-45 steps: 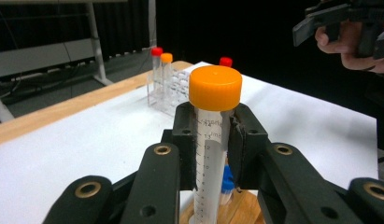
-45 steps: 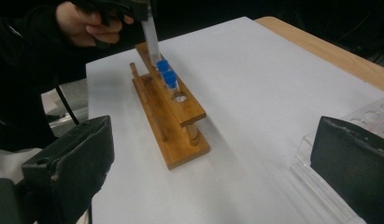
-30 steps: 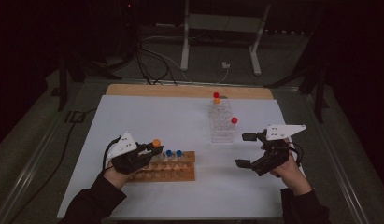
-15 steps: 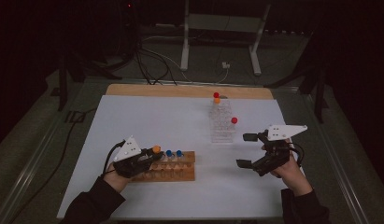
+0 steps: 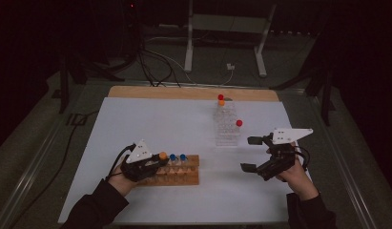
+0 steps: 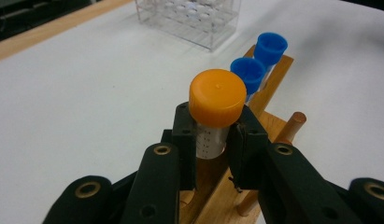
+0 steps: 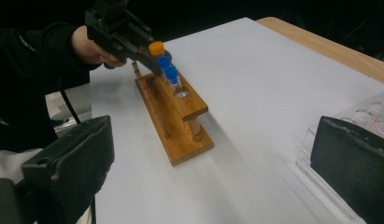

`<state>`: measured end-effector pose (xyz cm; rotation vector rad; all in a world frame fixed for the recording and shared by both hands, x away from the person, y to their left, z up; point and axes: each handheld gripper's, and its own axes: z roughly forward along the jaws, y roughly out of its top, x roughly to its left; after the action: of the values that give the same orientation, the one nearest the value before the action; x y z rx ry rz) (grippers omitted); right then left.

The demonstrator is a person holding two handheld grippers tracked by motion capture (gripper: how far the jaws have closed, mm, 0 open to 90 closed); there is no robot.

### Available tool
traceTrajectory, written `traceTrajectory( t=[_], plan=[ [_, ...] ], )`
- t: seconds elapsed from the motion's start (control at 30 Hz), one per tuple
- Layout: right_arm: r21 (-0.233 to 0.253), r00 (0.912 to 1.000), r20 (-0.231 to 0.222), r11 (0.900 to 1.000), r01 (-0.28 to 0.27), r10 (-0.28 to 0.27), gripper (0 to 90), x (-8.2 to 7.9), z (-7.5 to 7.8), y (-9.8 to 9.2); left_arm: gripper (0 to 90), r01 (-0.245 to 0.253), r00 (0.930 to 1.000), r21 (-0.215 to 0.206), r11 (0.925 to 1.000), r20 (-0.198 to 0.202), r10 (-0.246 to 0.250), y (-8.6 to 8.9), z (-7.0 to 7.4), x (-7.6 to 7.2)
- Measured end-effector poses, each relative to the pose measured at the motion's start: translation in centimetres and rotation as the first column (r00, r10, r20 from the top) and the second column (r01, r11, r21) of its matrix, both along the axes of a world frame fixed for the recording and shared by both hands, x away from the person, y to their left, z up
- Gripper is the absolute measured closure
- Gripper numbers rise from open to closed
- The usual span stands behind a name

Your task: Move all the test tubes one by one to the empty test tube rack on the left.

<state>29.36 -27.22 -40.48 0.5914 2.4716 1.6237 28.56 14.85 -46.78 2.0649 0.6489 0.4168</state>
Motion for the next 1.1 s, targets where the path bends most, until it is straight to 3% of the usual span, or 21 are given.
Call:
traceTrajectory(
  t=[0.3,0.47,0.67,0.77,0.93,1.03,1.1],
  plan=[
    [-0.002,1.0000,-0.001,1.000,-0.002,0.002,0.0,0.0,0.0,0.0,74.2,0.011,0.9997,-0.007,0.9999,-0.021,-0.011,0.2,0.1,0.3],
    [-0.006,1.0000,0.001,1.000,-0.001,0.001,0.0,0.0,0.1,0.1,55.0,0.017,0.9994,-0.007,0.9998,-0.030,-0.017,0.6,0.3,0.0],
    [-0.007,0.9997,0.020,1.000,0.014,-0.014,0.0,0.4,0.6,0.1,35.1,0.033,0.9992,-0.055,0.9979,-0.020,-0.034,1.7,0.9,-0.9],
    [-0.003,0.9986,0.036,0.999,0.038,-0.038,0.0,0.9,1.1,0.0,20.6,0.044,0.9988,-0.086,0.9953,-0.018,-0.046,2.3,1.1,-1.4],
    [-0.022,0.9940,0.066,0.996,0.088,-0.086,0.0,2.4,1.7,0.2,3.3,0.088,0.9961,-0.180,0.9797,0.005,-0.088,3.6,1.3,-2.3],
    [-0.028,0.9912,0.077,0.993,0.110,-0.108,0.0,3.7,2.1,0.5,1.3,0.083,0.9965,-0.211,0.9739,0.022,-0.081,4.4,1.3,-2.8],
    [-0.030,0.9873,0.082,0.990,0.139,-0.136,0.0,4.6,2.3,0.7,0.7,0.069,0.9975,-0.210,0.9753,0.033,-0.063,4.7,1.2,-3.0]
  ],
)
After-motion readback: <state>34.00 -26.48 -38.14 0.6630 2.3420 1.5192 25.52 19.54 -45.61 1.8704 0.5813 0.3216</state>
